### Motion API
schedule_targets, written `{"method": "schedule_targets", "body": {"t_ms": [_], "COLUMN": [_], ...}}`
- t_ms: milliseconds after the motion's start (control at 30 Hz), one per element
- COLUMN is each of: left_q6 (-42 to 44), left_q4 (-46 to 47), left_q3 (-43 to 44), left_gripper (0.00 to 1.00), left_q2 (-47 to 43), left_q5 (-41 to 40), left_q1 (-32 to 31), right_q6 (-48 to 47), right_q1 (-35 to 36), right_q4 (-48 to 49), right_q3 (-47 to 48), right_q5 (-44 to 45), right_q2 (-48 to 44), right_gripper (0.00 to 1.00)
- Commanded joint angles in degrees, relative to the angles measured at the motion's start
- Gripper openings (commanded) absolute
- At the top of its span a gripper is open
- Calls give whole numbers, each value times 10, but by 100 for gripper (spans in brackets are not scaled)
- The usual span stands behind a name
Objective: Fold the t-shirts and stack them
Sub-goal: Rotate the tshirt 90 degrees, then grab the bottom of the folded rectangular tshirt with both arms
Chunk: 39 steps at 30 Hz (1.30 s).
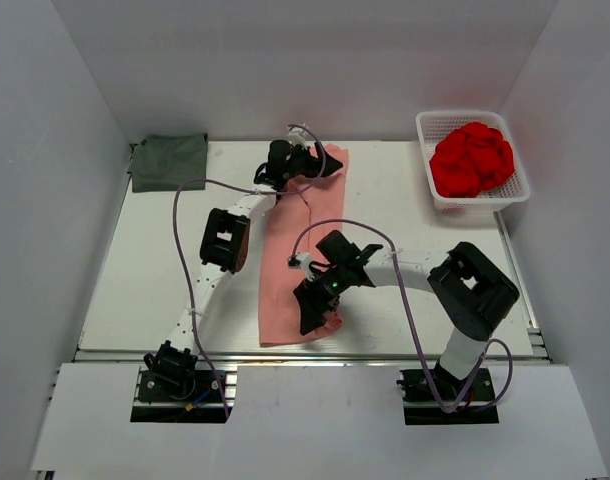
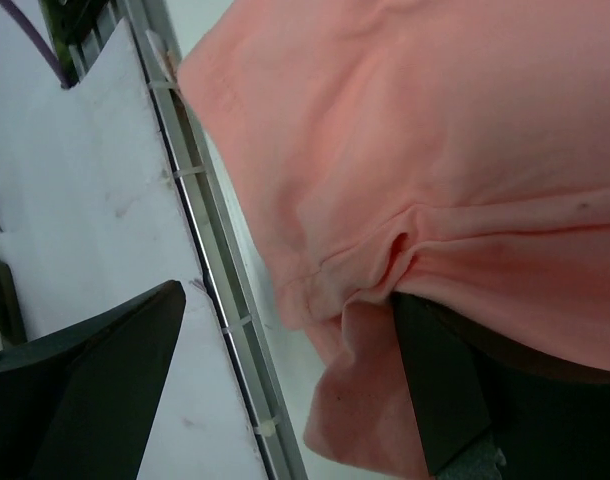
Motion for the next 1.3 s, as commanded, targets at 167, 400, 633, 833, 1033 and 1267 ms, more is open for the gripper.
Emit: {"method": "schedule_targets", "body": {"t_ms": [167, 400, 633, 833, 1033, 1267], "left_q6": [14, 110, 160, 188, 112, 11], "left_q4": [-25, -92, -198, -282, -197, -229], "left_q3": [-5, -84, -115, -264, -649, -925], "left_gripper": [100, 100, 100, 100, 100, 100], "left_q2": [-60, -241, -357, -485, -752, -942], "left_q5": [-30, -121, -163, -225, -333, -416], "left_q1": [7, 7, 29, 29, 29, 29], "right_q6": [-52, 32, 95, 105, 118, 135], "right_q1": [10, 8, 5, 1, -27, -104], "right_q4": [-46, -46, -17, 2, 39, 18], "right_q3": [51, 9, -38, -11, 79, 209], "right_q5": [19, 91, 226, 245, 315, 326], "right_q2": [-26, -105, -166, -149, -53, 90], "right_gripper": [90, 90, 90, 90, 90, 90]}}
